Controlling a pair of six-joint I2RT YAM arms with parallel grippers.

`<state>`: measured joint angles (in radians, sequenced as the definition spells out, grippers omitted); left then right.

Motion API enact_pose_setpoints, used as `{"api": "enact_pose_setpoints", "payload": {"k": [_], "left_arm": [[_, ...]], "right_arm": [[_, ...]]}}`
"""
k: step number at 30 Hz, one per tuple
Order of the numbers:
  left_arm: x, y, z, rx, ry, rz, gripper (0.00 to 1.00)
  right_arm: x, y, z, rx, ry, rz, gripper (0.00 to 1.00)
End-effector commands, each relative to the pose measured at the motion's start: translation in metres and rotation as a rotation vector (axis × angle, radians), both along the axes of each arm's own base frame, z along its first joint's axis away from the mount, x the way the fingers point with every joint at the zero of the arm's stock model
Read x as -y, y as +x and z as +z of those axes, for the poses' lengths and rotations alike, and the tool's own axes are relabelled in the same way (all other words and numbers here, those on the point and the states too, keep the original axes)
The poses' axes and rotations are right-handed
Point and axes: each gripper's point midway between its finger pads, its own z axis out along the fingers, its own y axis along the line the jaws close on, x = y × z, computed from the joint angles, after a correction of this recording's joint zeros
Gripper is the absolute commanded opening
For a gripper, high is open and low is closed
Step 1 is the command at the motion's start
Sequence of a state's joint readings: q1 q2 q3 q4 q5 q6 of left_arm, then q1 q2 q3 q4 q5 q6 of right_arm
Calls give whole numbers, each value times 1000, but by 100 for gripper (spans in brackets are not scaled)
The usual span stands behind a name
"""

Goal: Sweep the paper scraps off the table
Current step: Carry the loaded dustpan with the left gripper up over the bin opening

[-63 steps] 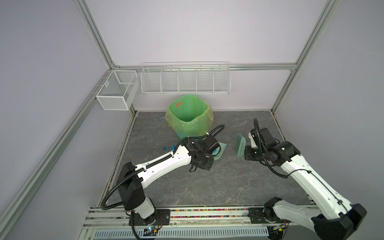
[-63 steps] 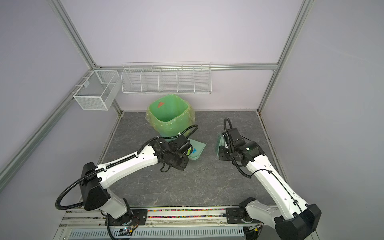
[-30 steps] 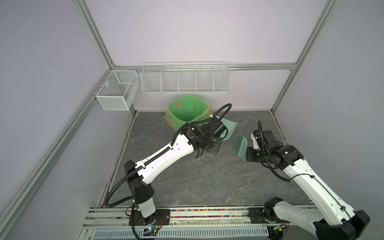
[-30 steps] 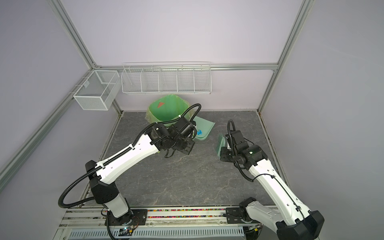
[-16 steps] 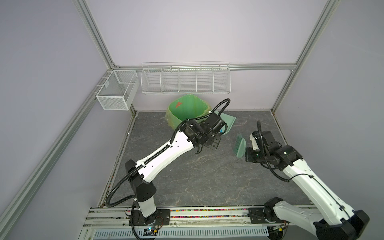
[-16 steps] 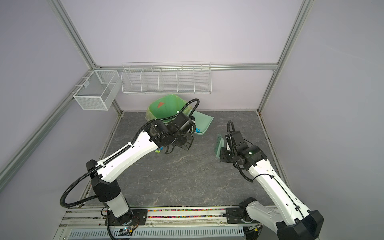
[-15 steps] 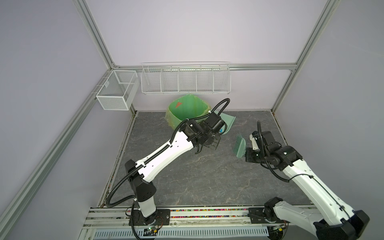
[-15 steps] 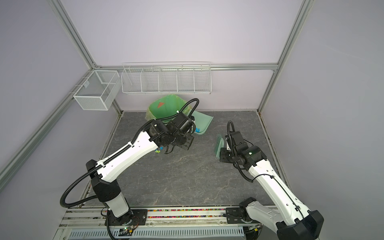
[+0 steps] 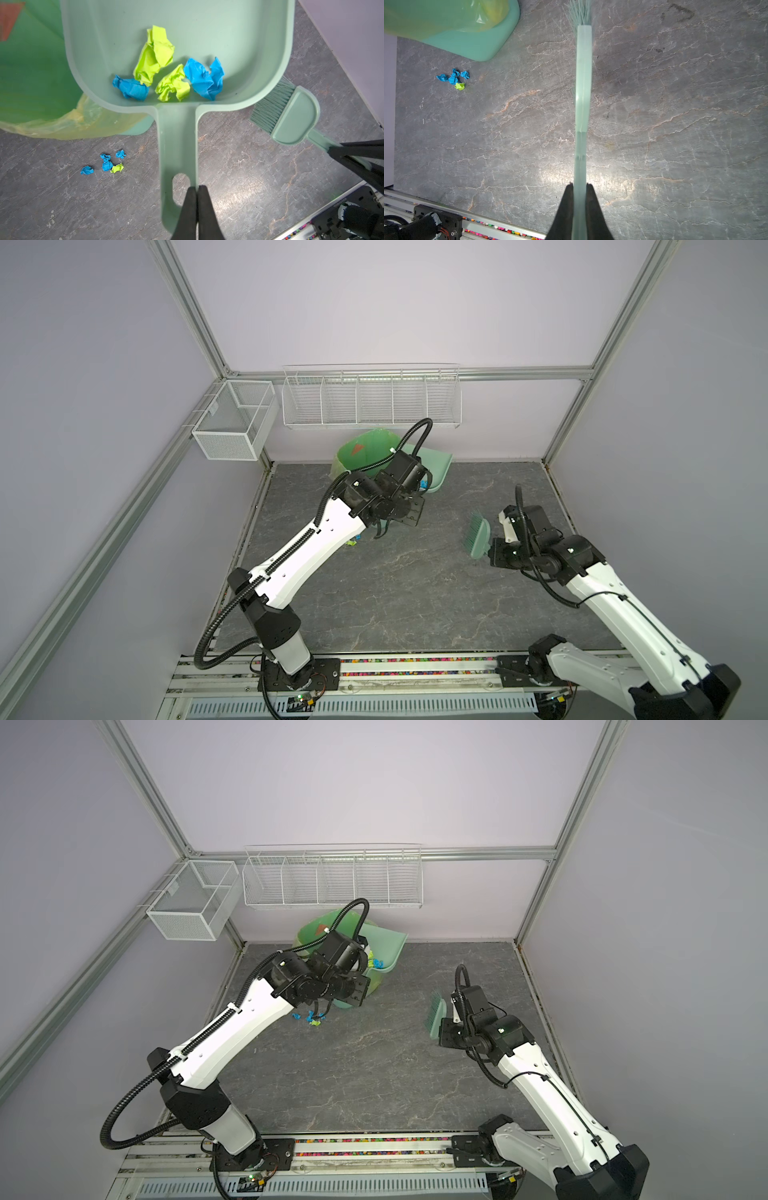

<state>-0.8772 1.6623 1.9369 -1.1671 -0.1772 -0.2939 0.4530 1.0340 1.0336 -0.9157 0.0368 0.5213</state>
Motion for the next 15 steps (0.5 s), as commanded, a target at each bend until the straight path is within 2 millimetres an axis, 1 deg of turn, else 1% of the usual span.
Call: {"api": "enact_pose_setpoints", "payload": {"k": [1, 5, 10, 15], "left_arm": [[-12, 5, 9, 13, -35, 12, 0], [-22, 14, 13, 13, -59, 36, 0], [-32, 21, 18, 4, -110, 55, 0], [-42, 30, 20, -28, -171, 84, 0]], "right_arm": [[0, 2, 7, 34, 30, -15, 7], [-2, 4, 8, 36, 36, -12, 7], [-3, 2, 4, 25, 42, -7, 7], [-2, 1, 6, 33, 45, -9, 7]]}}
